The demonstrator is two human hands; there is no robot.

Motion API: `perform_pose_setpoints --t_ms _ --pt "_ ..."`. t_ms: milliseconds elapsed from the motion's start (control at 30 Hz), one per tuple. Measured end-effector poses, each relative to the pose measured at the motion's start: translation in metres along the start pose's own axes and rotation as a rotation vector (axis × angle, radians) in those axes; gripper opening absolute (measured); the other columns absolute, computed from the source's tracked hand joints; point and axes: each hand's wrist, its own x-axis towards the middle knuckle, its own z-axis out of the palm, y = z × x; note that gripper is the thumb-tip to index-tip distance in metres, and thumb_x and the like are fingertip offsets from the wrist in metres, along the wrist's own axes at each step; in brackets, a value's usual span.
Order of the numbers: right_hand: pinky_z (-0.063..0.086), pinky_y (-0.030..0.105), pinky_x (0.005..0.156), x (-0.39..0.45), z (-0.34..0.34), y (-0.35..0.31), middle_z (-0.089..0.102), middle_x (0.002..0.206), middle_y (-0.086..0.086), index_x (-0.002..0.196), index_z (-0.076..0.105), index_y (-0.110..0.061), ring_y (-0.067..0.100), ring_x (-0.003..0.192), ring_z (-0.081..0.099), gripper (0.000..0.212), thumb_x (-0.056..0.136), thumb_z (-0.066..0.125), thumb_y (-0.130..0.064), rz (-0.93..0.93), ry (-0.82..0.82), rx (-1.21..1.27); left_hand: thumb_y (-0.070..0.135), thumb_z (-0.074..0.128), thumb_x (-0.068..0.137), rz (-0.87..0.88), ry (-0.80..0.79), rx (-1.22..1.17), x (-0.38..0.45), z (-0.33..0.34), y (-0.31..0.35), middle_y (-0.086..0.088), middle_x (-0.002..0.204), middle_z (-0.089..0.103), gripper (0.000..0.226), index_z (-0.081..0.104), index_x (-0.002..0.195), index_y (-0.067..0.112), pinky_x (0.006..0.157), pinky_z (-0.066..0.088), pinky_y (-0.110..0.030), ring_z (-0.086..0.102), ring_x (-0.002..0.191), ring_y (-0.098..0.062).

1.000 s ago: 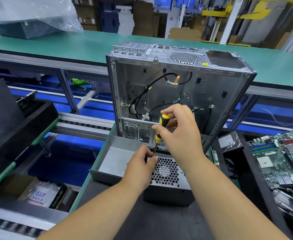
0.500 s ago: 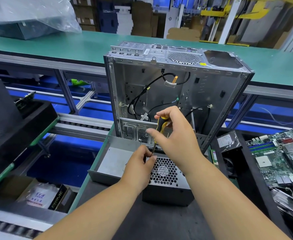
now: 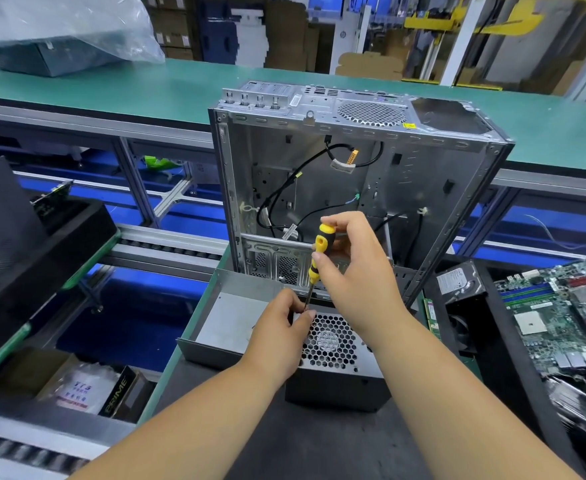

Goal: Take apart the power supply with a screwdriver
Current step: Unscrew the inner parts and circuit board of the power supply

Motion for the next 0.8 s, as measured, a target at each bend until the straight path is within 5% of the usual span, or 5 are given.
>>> perform_pose_setpoints --t_ms 233,567,800 --pt "0.048 0.02 0.072 0.0016 0.0019 -0.0045 0.056 0.091 -0.016 0.095 0.042 -0.039 0.008 0.083 0.059 0.047 0.078 0.083 -0.025 -0.001 0.057 -0.037 0.026 0.059 0.096 -0.004 0.002 0.014 0.0006 -0.0007 0.0007 0.011 0.05 0.042 0.024 0.043 0.078 0.024 0.038 0.031 -0.018 0.033 0.043 -0.009" --pt "0.046 0.011 0.081 0.0023 -0.0007 -0.0011 0.046 0.107 -0.023 0.112 0.05 -0.04 0.0 0.099 0.056 0.045 0.086 0.075 -0.014 -0.034 -0.004 -0.076 0.026 0.059 0.096 -0.012 0.002 -0.005 0.0 -0.0003 -0.0014 0.004 0.054 0.043 0.024 0.043 0.078 0.025 0.038 0.029 -0.016 0.031 0.042 -0.011" --pt "0.057 0.043 0.085 -0.0005 -0.001 -0.0065 0.057 0.106 -0.016 0.111 0.048 -0.04 0.009 0.106 0.063 0.044 0.09 0.057 -0.002 0.016 -0.09 0.04 0.026 0.059 0.096 -0.006 0.005 -0.005 0.0007 0.0001 -0.002 -0.001 0.058 0.045 0.024 0.044 0.077 0.024 0.038 0.029 -0.017 0.031 0.042 -0.01"
